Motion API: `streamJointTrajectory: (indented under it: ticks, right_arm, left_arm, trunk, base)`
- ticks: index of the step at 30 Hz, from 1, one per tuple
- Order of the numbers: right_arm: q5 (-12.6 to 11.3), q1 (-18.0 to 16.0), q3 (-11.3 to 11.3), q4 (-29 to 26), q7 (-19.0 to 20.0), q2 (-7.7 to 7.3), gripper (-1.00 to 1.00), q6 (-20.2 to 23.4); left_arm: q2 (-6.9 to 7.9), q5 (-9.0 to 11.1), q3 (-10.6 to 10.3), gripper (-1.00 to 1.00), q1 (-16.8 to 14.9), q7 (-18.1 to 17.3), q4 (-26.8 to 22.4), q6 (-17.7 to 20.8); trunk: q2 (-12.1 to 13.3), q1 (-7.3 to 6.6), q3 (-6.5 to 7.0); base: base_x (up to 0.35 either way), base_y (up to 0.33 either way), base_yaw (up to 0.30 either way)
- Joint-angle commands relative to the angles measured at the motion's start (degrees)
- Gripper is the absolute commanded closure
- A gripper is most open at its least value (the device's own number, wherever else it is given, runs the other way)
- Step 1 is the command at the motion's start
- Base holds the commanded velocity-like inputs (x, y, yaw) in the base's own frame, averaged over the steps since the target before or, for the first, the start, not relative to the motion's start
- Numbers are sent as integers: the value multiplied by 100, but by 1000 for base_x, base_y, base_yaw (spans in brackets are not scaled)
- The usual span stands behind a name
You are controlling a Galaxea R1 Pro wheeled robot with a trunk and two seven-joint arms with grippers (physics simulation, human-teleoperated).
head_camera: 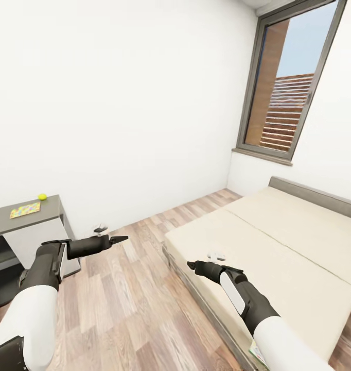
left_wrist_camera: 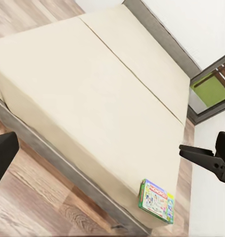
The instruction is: Put all the toys in the child's room - the three board games (two on the bed and one on the table), the two jigsaw puzzles on the table, and the tennis ball on the table - inside the toy box on the table in the child's room.
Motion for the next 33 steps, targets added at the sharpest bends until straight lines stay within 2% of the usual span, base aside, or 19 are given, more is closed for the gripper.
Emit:
streamJointTrajectory:
  ticks: [1, 9, 33]
  right_arm:
    - [-4, -6, -2, -5, 6, 1, -100, 25]
    - [-4, -6, -2, -6, 6, 1, -100, 30]
    - [-4, -6, -2, -3, 0, 1, -100, 35]
  left_arm:
    - [-2, -54, 22, -100, -7, -56, -5, 44]
    - [-2, -54, 22, -100, -7, -60, -5, 44]
    - [-2, -54, 22, -100, -7, -61, -5, 44]
  trunk:
    - [-14, 4, -18]
    - [-14, 4, -46]
    - [-14, 4, -67]
  base:
    - [0, 283, -240]
    - [0, 178, -254]
    - [0, 7, -274]
